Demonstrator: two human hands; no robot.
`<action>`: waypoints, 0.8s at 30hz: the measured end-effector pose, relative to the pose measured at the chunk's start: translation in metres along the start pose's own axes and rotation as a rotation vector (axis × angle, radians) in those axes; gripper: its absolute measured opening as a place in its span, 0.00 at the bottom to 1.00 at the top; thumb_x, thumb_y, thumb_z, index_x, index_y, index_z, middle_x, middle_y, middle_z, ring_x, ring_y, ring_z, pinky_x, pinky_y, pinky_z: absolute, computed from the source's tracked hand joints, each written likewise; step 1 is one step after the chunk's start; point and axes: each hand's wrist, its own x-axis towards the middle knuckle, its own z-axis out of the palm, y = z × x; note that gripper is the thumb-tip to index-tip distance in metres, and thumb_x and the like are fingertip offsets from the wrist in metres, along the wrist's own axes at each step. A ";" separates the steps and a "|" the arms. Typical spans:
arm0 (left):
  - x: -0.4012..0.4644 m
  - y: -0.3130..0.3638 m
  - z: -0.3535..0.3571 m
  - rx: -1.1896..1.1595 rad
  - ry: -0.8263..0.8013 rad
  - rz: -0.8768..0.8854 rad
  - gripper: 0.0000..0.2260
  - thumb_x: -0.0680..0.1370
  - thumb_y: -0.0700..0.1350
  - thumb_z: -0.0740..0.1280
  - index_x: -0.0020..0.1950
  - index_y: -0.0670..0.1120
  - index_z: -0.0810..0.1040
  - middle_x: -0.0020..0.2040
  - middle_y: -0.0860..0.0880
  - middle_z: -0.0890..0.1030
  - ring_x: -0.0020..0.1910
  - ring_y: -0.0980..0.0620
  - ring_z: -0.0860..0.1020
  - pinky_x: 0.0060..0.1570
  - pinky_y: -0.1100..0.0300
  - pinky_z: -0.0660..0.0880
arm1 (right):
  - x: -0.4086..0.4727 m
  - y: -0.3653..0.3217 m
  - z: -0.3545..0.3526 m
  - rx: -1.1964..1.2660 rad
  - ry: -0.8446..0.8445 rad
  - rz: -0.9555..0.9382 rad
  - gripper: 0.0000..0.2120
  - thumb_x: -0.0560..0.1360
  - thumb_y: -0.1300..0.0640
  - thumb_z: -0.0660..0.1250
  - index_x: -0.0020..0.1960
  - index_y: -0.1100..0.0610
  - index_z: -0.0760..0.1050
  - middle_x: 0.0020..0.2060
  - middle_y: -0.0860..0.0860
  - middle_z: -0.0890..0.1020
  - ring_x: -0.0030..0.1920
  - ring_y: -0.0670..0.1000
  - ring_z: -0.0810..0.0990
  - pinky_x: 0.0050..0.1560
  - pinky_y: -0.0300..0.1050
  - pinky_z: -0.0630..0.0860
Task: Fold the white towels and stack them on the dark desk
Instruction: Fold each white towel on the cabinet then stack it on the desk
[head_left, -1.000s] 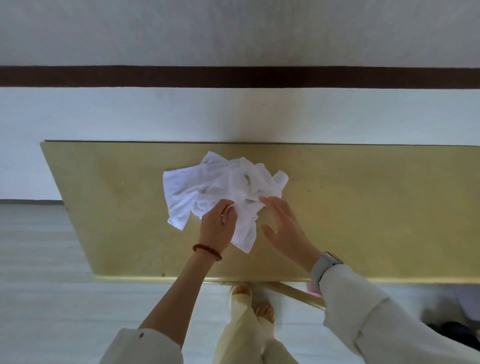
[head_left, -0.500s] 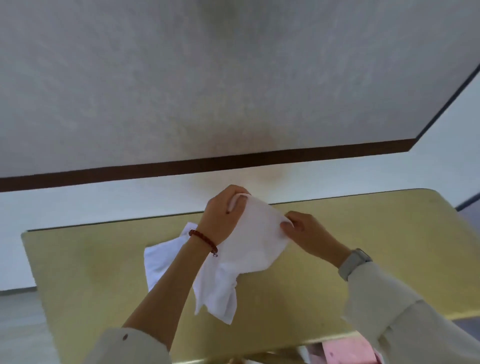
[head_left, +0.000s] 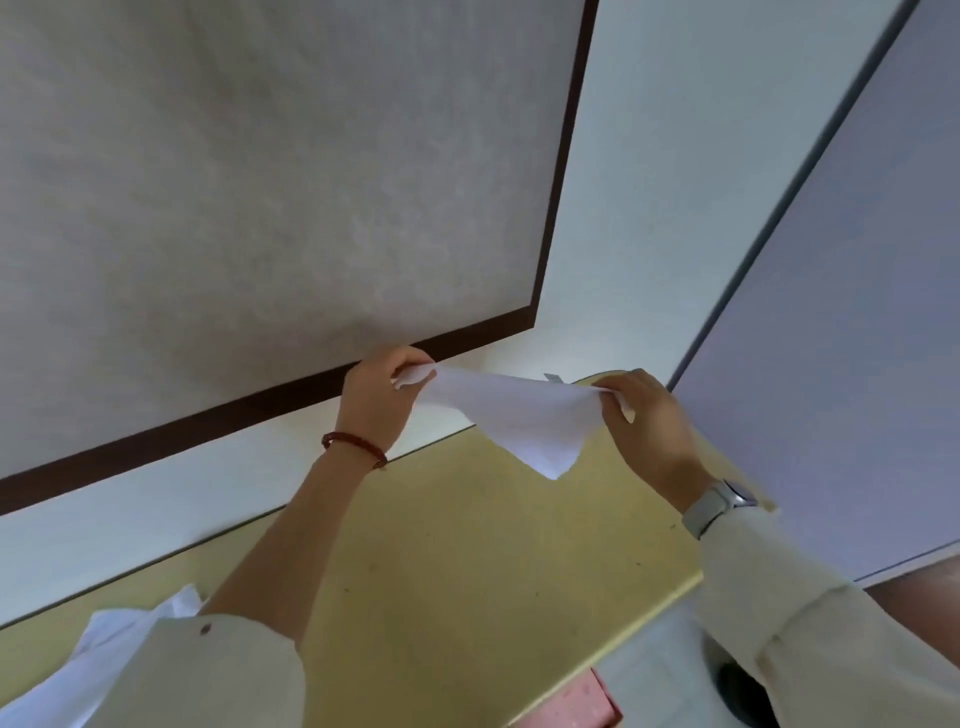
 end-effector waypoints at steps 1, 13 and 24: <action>-0.004 -0.003 0.005 0.008 -0.015 0.002 0.03 0.74 0.36 0.67 0.46 0.41 0.80 0.43 0.52 0.78 0.42 0.57 0.74 0.43 0.77 0.67 | -0.008 0.010 0.000 0.001 0.006 -0.025 0.10 0.74 0.60 0.60 0.47 0.61 0.79 0.39 0.54 0.79 0.41 0.56 0.77 0.41 0.44 0.72; -0.149 -0.127 0.056 0.214 -0.892 -0.398 0.10 0.76 0.37 0.65 0.56 0.39 0.80 0.54 0.44 0.81 0.53 0.50 0.76 0.48 0.70 0.64 | -0.194 0.067 0.079 -0.057 -0.709 0.234 0.11 0.79 0.61 0.57 0.54 0.59 0.76 0.50 0.53 0.81 0.50 0.55 0.78 0.47 0.42 0.68; -0.150 -0.160 0.073 -0.092 -0.672 -0.710 0.04 0.76 0.40 0.66 0.43 0.46 0.80 0.33 0.50 0.77 0.35 0.57 0.75 0.34 0.69 0.68 | -0.178 0.065 0.104 0.179 -0.537 0.679 0.09 0.78 0.62 0.60 0.54 0.62 0.76 0.47 0.53 0.80 0.46 0.48 0.75 0.47 0.36 0.67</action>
